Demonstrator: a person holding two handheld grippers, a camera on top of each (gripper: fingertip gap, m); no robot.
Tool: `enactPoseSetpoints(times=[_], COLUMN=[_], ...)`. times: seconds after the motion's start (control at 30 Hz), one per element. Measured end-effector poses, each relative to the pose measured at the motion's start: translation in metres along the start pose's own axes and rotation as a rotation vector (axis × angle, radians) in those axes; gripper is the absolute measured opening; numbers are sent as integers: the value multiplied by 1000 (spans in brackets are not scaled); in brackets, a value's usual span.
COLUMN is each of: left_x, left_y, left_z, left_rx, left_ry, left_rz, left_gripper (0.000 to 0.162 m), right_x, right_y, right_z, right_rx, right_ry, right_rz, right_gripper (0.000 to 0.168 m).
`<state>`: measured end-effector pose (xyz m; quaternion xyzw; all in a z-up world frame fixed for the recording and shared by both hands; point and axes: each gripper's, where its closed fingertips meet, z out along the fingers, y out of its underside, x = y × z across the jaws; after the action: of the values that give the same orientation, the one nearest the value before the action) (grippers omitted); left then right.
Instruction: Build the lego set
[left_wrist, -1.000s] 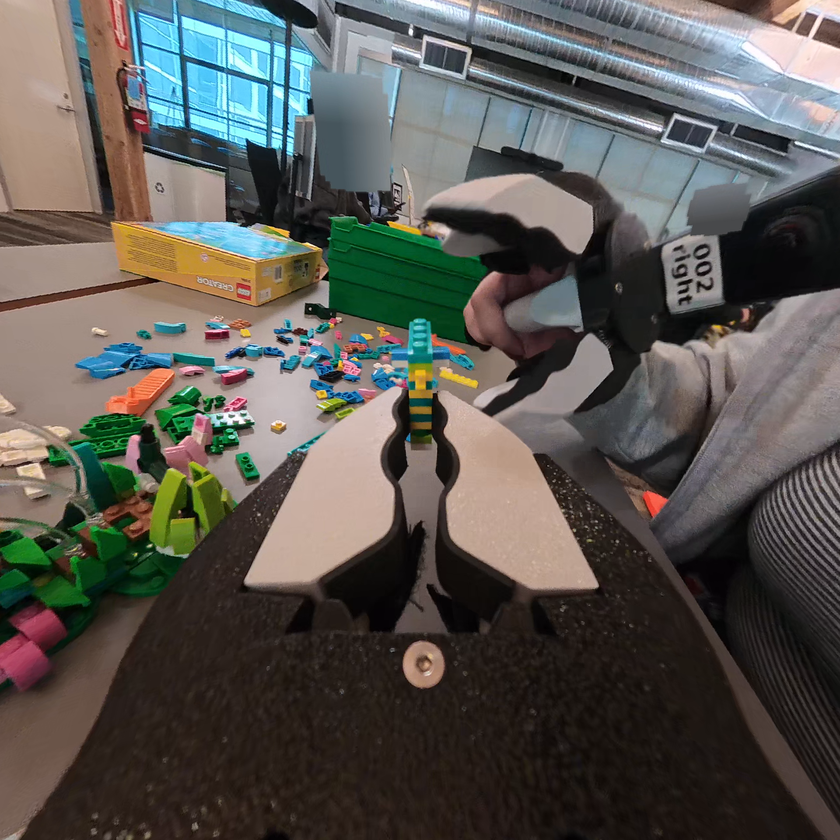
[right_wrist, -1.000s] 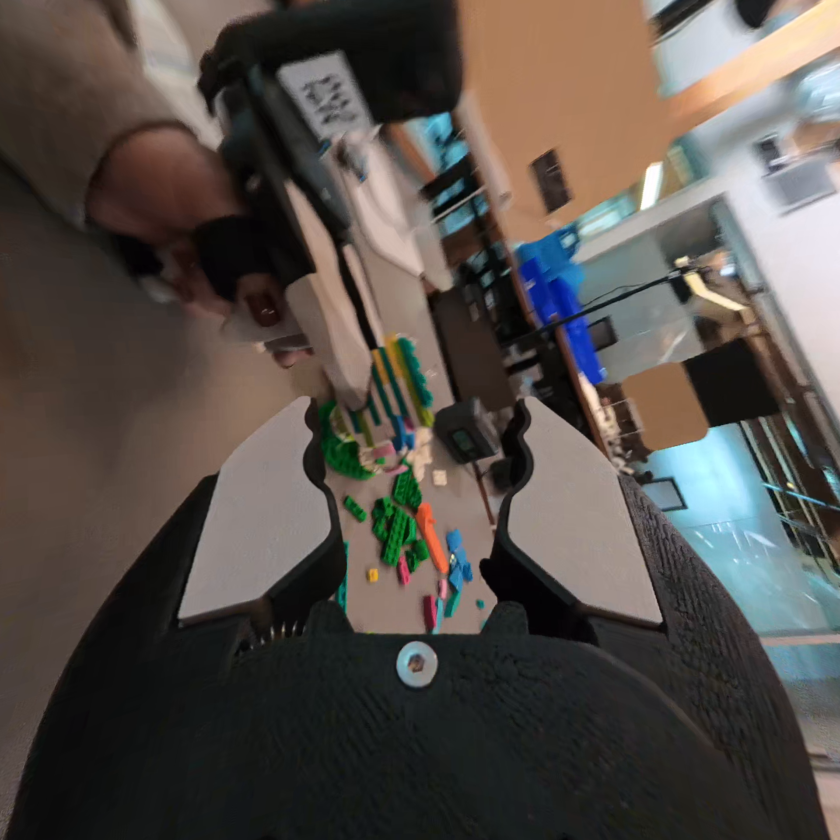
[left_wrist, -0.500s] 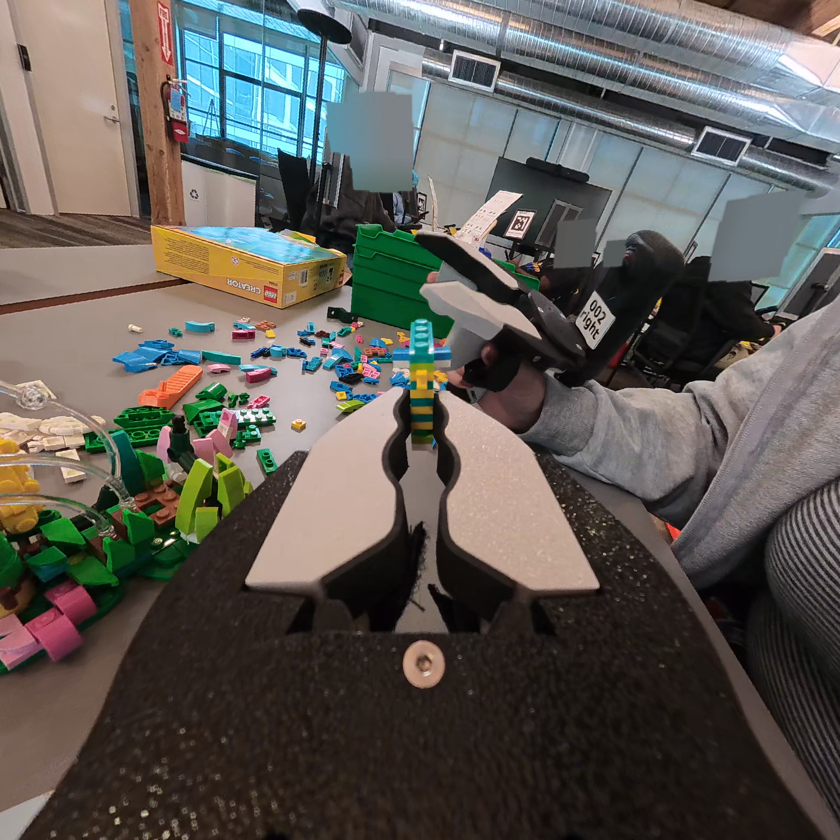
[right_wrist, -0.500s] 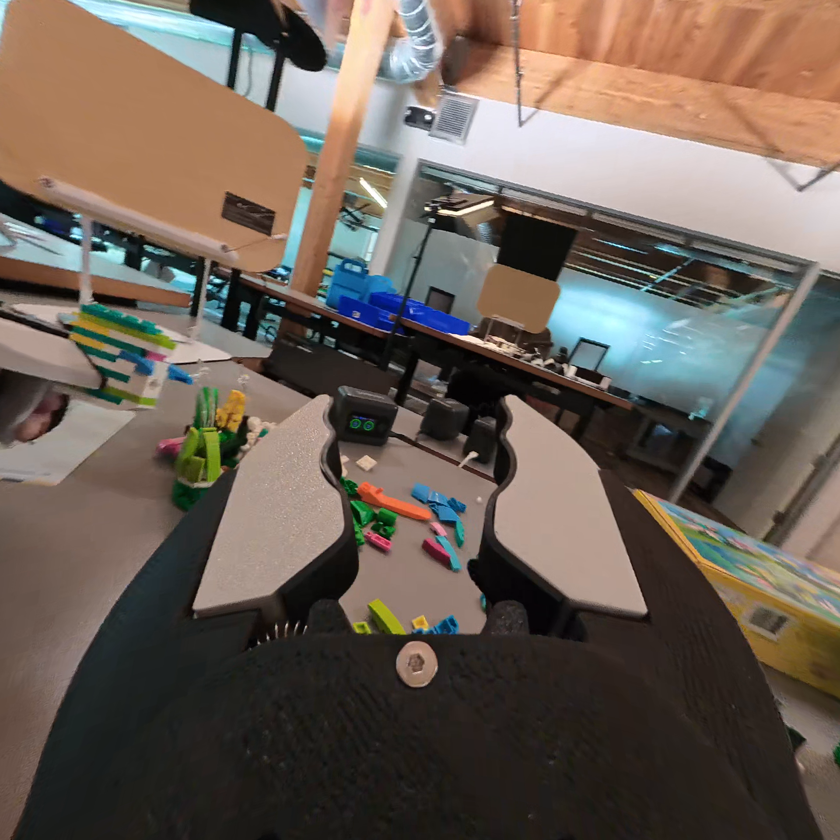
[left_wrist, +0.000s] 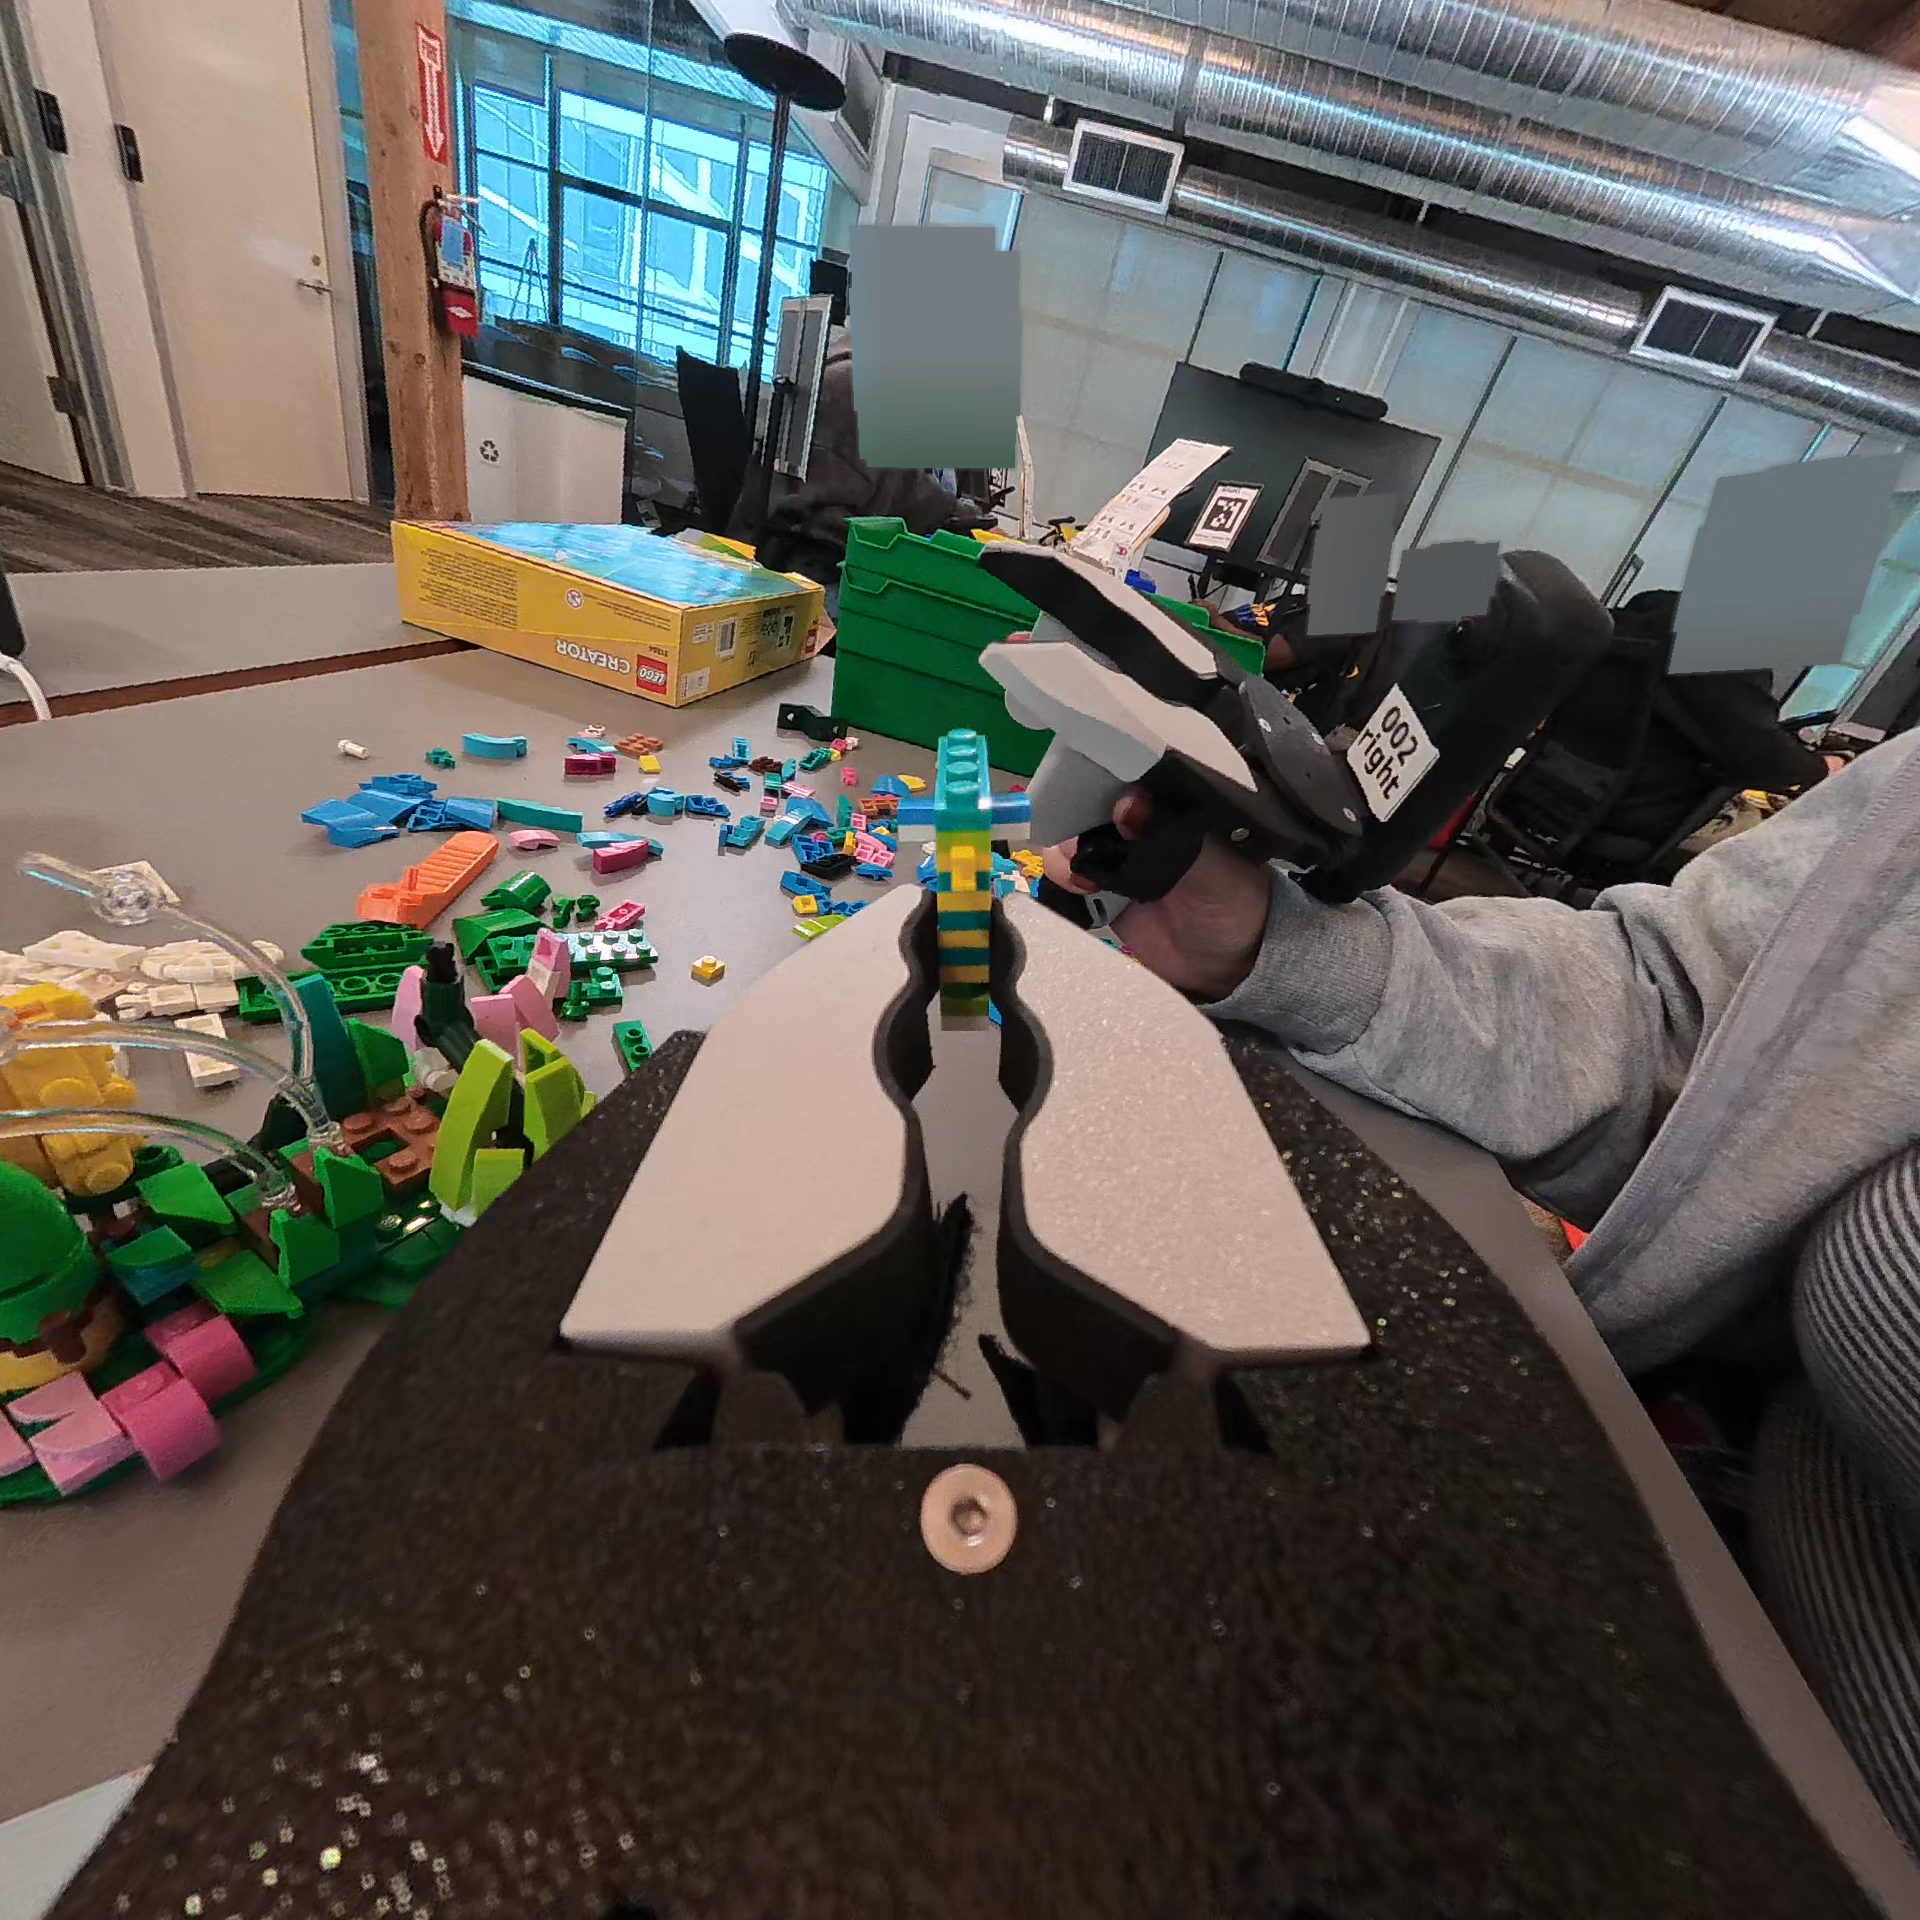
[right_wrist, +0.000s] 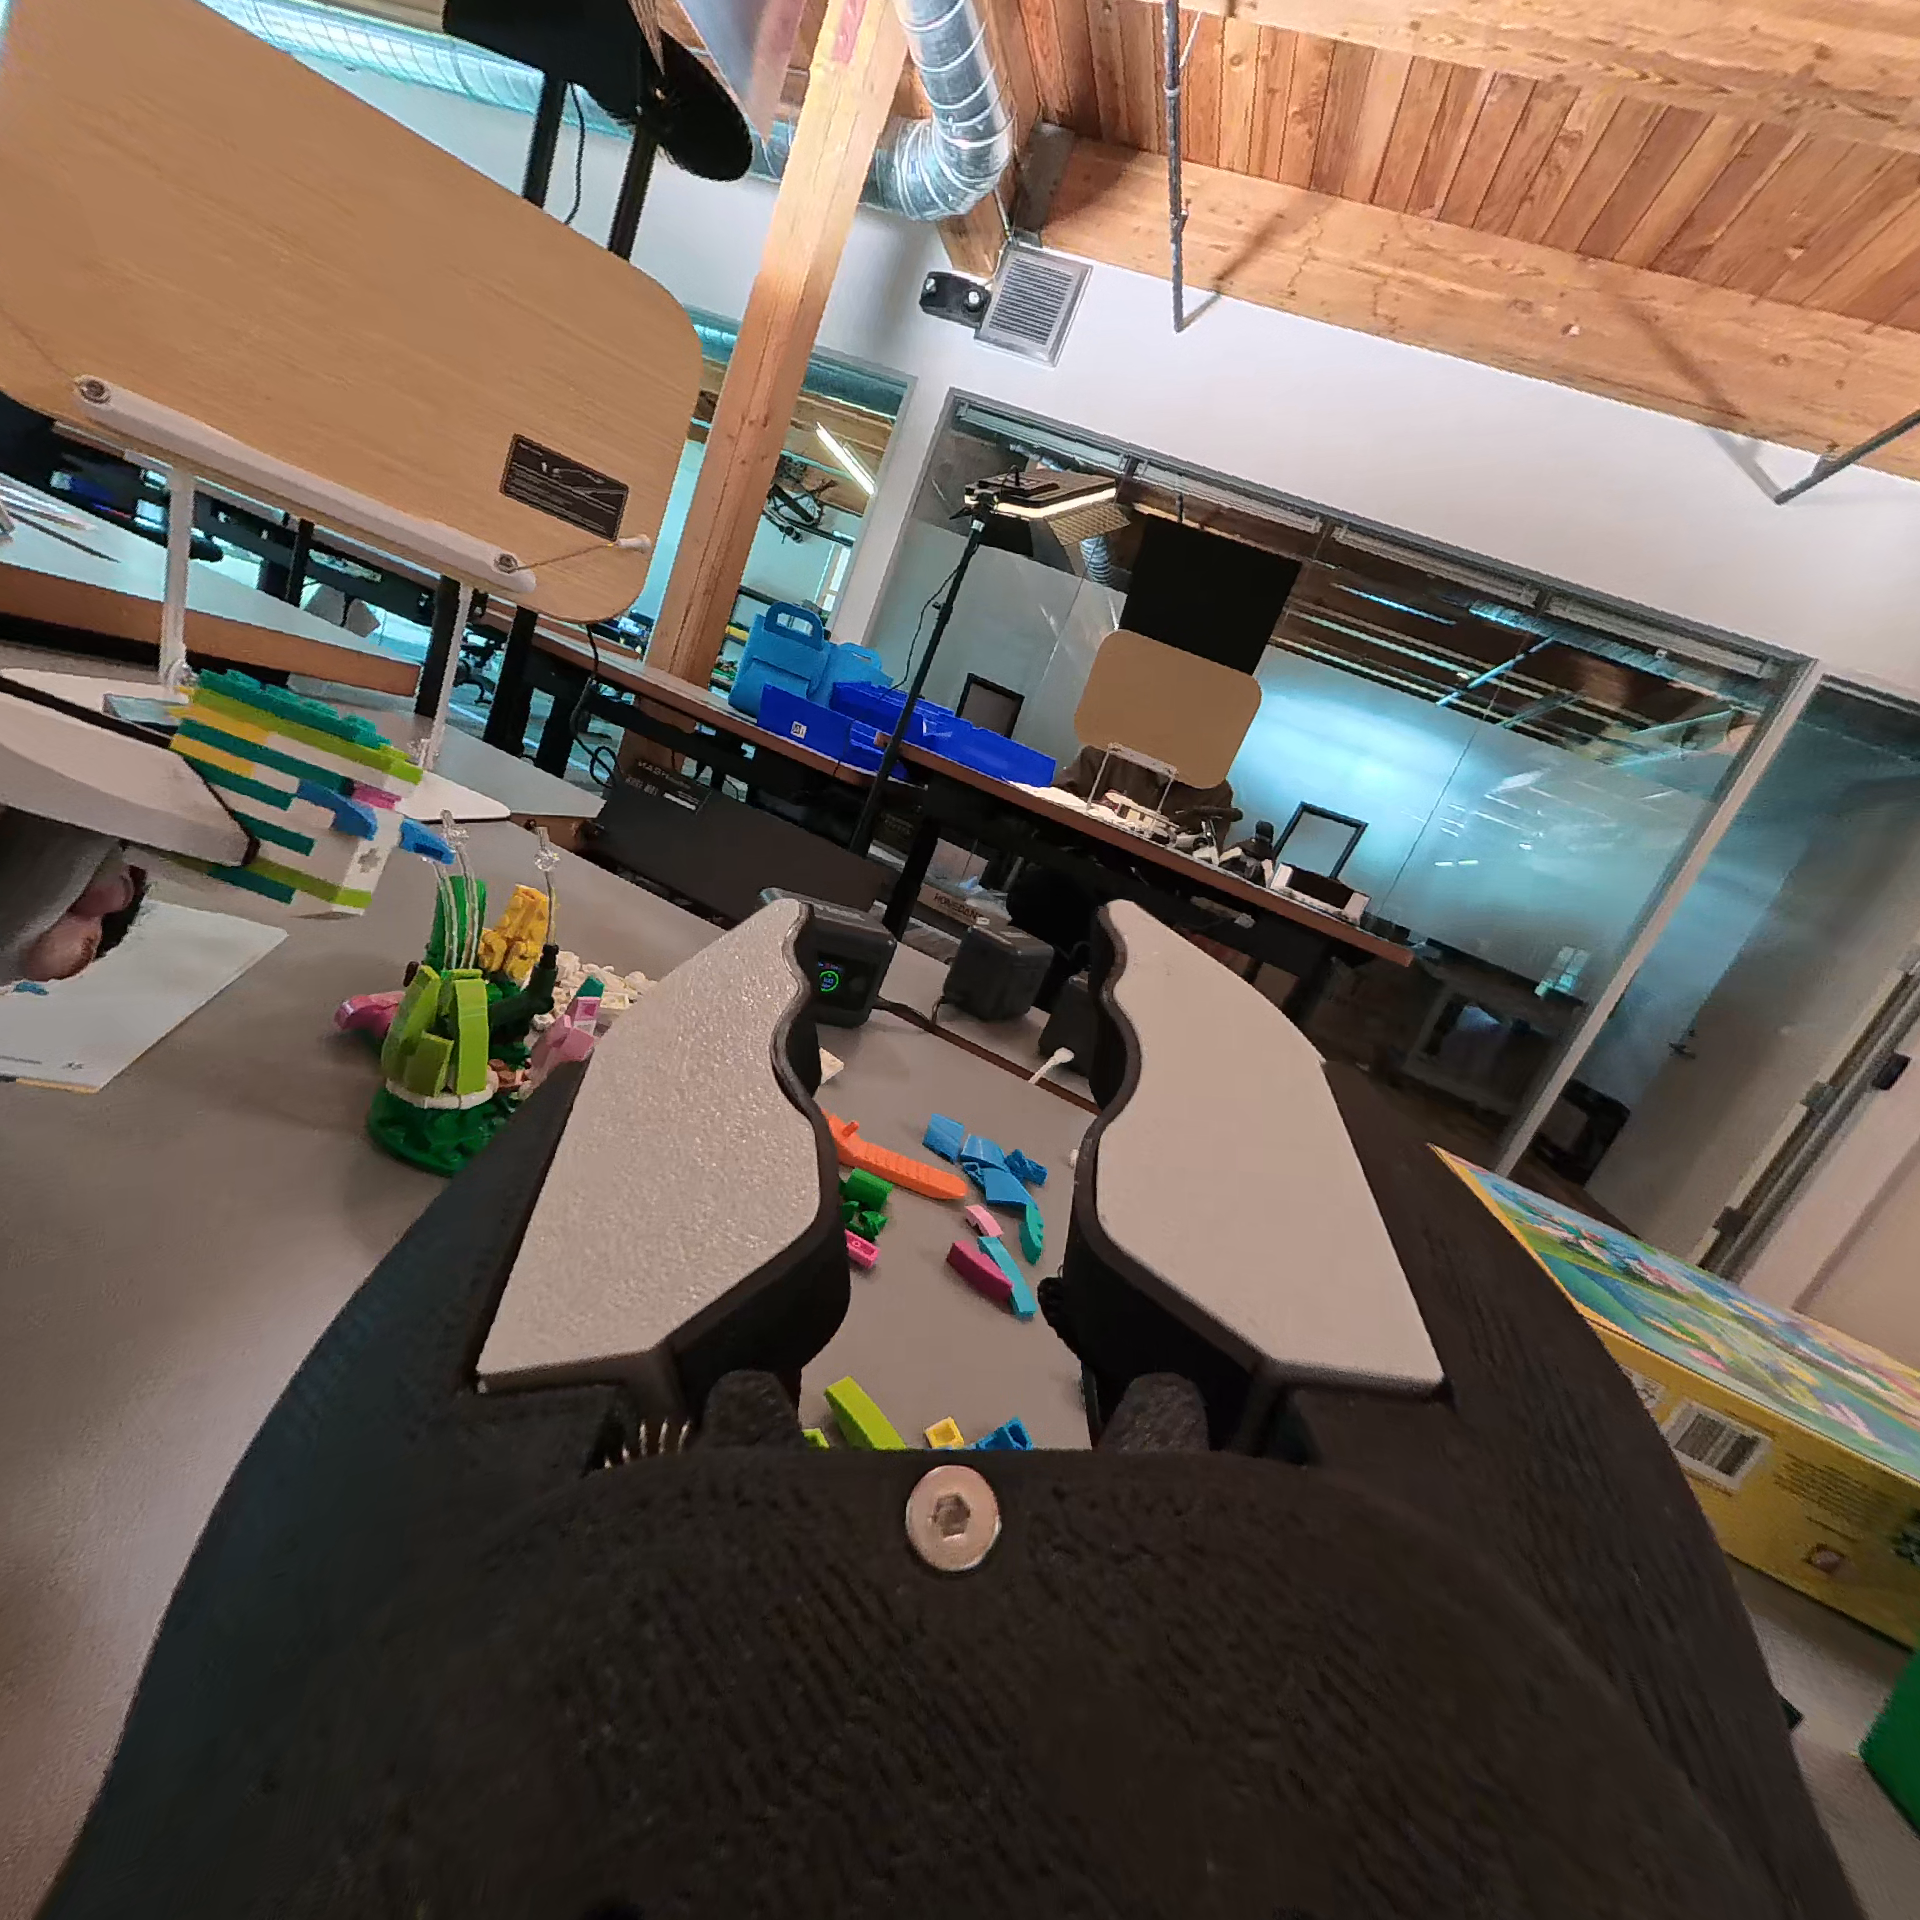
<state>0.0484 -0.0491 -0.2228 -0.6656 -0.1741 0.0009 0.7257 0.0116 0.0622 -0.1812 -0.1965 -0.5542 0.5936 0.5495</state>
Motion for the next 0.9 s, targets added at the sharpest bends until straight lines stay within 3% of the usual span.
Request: enactPoseSetpoints(times=[0.9], left_x=[-3], left_y=[-2], left_z=[-2], left_rx=[16], left_ry=[-1], left_rz=[-29], left_gripper=[8], right_x=[3], right_y=[0], right_z=[-1], right_rx=[6], right_ry=[9], right_rz=[7], right_gripper=[38])
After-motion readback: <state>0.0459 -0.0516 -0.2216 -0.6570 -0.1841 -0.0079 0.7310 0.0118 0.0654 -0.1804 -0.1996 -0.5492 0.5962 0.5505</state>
